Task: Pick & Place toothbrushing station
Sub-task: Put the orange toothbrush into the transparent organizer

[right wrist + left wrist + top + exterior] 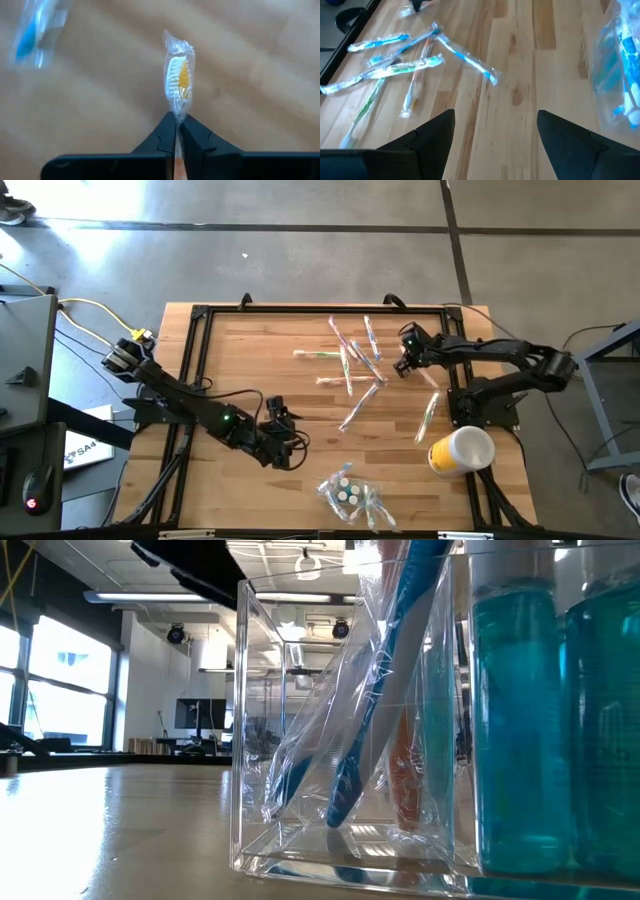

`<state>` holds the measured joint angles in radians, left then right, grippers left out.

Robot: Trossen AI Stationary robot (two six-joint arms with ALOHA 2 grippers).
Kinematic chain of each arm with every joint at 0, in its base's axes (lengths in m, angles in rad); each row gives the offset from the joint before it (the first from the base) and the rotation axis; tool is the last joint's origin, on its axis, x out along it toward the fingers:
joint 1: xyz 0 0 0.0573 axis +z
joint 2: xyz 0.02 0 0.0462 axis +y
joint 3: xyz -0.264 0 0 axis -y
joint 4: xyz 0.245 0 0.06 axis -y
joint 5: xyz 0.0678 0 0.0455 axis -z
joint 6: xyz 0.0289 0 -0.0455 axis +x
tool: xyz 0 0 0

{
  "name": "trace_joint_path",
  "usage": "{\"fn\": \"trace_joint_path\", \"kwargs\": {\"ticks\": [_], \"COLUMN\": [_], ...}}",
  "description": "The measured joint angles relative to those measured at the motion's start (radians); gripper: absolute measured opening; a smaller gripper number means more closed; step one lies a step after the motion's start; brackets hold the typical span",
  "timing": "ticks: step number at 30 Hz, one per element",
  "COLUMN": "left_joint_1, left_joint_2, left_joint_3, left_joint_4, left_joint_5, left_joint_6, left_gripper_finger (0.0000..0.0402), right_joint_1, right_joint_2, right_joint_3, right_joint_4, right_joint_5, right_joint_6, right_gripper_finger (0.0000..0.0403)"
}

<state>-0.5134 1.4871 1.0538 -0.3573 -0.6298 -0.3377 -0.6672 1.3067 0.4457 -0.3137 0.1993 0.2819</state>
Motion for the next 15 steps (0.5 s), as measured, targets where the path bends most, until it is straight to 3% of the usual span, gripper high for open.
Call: {"fn": "trace_joint_path", "kwargs": {"ticks": [8, 12, 15], "left_joint_1": [0.023, 0.023, 0.023], "left_joint_2": [0.009, 0.009, 0.009], "left_joint_3": [-0.002, -0.002, -0.002], "left_joint_4": [-0.005, 0.02, 0.112], "left_joint_5": [0.044, 0.044, 0.025], "left_joint_6": [0.019, 0.027, 0.076], "left_gripper_finger": [0.0277, 0.0277, 0.0277], "right_joint_1": [0.089, 0.195, 0.302], "right_joint_2": [-0.273, -0.451, -0.57], "right_joint_3": [0.053, 0.062, 0.061], "right_joint_4": [-0.225, -0.181, -0.039], "right_joint_5": [-0.035, -0.069, -0.091], "right_joint_6": [-0.002, 0.026, 0.03], "right_gripper_finger": [0.0004, 0.0004, 0.0004]}}
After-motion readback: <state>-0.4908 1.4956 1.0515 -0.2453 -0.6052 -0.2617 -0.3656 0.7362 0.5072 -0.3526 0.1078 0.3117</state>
